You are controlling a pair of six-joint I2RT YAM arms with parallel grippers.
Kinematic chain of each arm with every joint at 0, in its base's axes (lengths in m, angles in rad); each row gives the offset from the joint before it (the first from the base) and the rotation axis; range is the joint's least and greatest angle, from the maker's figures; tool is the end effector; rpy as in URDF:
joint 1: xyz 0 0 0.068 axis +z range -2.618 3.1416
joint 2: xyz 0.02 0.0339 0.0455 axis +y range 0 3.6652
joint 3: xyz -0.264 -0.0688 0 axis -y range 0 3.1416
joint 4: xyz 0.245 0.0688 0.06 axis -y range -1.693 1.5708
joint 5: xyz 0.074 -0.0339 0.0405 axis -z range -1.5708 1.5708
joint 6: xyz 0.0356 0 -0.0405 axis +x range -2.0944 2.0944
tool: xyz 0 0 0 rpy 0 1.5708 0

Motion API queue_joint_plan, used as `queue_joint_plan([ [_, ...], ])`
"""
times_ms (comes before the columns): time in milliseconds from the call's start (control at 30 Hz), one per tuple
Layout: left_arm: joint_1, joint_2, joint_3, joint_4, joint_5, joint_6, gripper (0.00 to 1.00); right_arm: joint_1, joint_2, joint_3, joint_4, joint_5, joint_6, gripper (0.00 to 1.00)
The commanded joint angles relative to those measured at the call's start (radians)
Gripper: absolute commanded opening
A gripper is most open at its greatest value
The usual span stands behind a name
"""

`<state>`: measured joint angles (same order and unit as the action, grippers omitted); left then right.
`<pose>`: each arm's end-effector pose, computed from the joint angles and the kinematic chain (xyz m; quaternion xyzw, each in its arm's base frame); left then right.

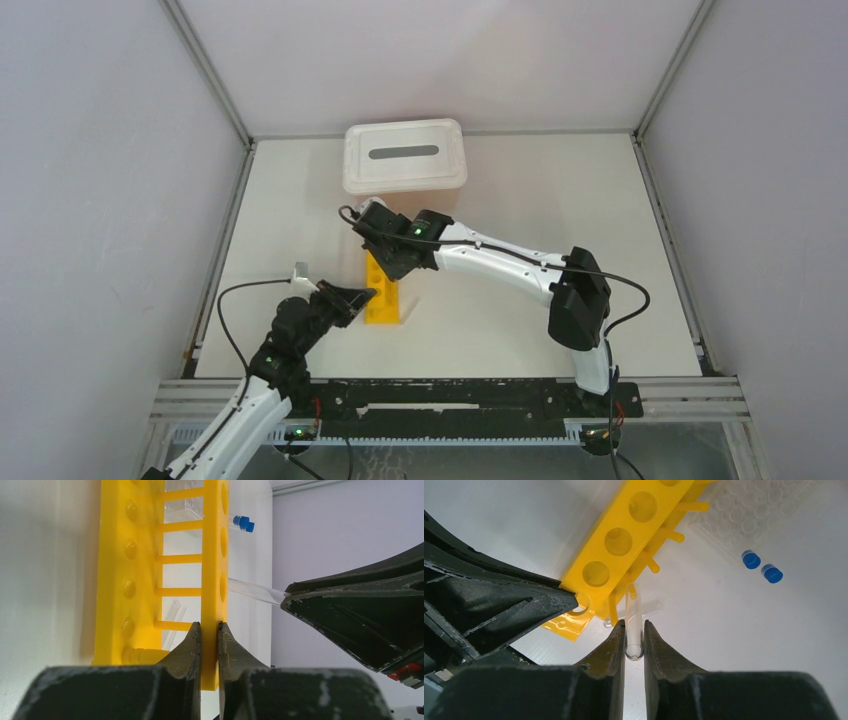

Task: Organize the chemistry lab equipment
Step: Insert the test tube into the slot of the test tube rack.

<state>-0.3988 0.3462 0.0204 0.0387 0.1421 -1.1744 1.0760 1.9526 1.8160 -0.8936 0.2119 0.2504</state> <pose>0.1158 -0.0543 0.1506 -0.2628 0.7557 -0.4629 0.3815 0.2085 0.3707 0.2913 -0.3586 0.8891 0.0832 0.2720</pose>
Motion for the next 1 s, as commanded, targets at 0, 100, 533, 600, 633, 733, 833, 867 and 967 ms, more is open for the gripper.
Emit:
queue_joint_plan([
  [0,-0.007,-0.001,-0.169,-0.032,0.016,0.029,0.11,0.003,-0.067,-0.016,-0.001,0.017,-0.003,0.10],
  [100,-0.006,-0.001,-0.169,-0.032,0.015,0.028,0.11,0.003,-0.073,-0.027,0.000,0.017,-0.002,0.09],
  [533,-0.007,0.004,-0.168,-0.033,0.015,0.031,0.11,0.003,-0.104,-0.045,0.018,0.029,-0.003,0.09],
  [600,-0.007,0.004,-0.168,-0.032,0.016,0.031,0.11,0.004,-0.107,-0.045,0.014,0.026,-0.003,0.09],
  [633,-0.006,0.002,-0.169,-0.032,0.014,0.030,0.11,0.005,-0.108,-0.045,0.012,0.026,-0.003,0.08],
  [733,-0.006,0.001,-0.169,-0.032,0.012,0.030,0.10,0.008,-0.109,-0.046,0.003,0.026,-0.001,0.08],
  [833,-0.006,0.003,-0.169,-0.032,0.011,0.030,0.10,0.011,-0.112,-0.053,0.000,0.025,0.002,0.08],
  [867,-0.007,0.003,-0.169,-0.032,0.012,0.029,0.10,0.012,-0.113,-0.057,0.001,0.024,0.002,0.08],
  [967,-0.006,0.004,-0.169,-0.032,0.010,0.028,0.10,0.015,-0.114,-0.063,0.000,0.022,0.005,0.08],
])
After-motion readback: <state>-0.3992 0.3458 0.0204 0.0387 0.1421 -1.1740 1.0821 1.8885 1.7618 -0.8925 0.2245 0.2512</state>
